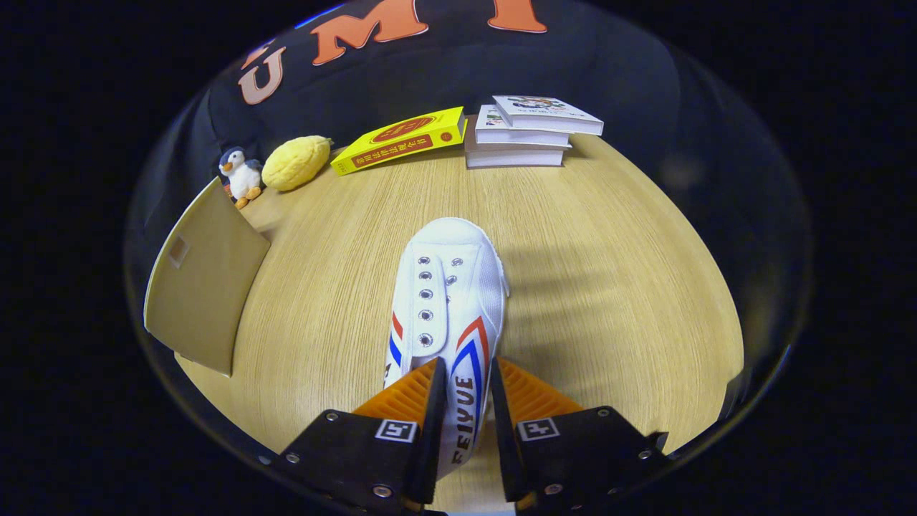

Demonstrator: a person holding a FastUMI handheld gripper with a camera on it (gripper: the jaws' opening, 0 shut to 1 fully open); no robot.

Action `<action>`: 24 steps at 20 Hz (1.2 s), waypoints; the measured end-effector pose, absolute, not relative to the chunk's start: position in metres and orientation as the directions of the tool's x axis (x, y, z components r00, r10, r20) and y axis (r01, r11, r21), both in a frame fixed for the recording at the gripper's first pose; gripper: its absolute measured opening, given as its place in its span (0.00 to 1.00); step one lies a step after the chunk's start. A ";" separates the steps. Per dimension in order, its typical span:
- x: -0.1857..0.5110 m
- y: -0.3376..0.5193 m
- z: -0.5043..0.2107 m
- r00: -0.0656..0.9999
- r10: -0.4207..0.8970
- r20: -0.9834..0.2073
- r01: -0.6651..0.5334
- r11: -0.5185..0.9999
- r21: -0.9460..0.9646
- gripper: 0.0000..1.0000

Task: Open the storage box then place both shoes into the box .Put the left shoe in first, then the right shoe, with the right side of both shoes facing outward in a uniform manner.

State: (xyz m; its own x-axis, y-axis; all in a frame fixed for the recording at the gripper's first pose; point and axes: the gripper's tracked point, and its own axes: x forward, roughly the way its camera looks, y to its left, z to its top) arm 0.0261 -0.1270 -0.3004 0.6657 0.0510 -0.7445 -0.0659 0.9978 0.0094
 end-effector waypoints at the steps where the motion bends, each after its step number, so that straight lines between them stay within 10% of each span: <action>1: 0.027 -0.128 -0.302 0.673 0.055 -0.737 -0.070 0.998 0.011 0.30; 5: 0.029 -0.135 -0.300 0.696 0.078 -0.714 0.015 0.992 0.123 0.00; 24: 0.031 -0.012 -0.170 0.795 0.231 -0.561 -0.057 0.949 0.309 0.00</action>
